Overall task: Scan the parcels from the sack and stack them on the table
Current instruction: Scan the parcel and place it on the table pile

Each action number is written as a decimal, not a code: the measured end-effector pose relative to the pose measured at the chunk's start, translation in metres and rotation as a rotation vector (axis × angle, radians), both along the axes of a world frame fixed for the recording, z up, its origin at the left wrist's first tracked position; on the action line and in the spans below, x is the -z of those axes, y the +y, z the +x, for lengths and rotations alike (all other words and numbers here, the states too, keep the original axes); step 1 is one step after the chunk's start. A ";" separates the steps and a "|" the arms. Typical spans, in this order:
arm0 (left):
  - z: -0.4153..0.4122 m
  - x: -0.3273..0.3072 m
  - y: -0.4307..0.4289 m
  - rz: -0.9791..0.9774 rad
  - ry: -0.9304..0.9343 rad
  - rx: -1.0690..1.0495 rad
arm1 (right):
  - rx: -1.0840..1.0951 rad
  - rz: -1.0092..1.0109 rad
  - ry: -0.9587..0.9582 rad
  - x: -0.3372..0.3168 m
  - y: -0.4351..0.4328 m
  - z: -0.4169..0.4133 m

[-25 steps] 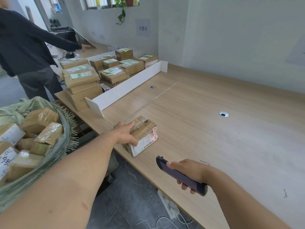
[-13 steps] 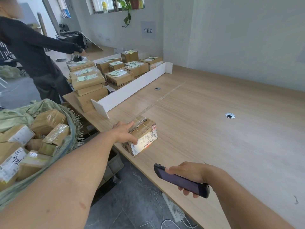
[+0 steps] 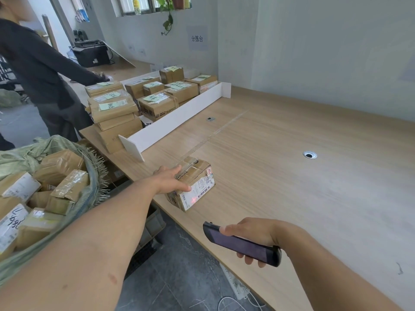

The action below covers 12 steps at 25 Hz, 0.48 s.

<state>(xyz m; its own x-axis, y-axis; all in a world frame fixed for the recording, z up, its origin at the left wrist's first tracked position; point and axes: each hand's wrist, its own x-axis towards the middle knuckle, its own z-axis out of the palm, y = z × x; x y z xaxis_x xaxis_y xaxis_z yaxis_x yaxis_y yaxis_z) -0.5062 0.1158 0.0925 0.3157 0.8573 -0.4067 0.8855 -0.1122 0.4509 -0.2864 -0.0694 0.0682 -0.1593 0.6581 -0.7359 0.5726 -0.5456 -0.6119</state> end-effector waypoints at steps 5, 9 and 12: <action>-0.001 0.001 -0.002 -0.046 -0.071 -0.007 | 0.100 0.071 -0.013 -0.003 -0.002 0.008; 0.001 0.001 -0.008 -0.055 -0.049 0.010 | 0.142 0.109 0.008 -0.009 -0.002 0.014; 0.003 0.000 -0.010 -0.063 -0.050 0.025 | 0.139 0.117 -0.004 -0.009 -0.003 0.015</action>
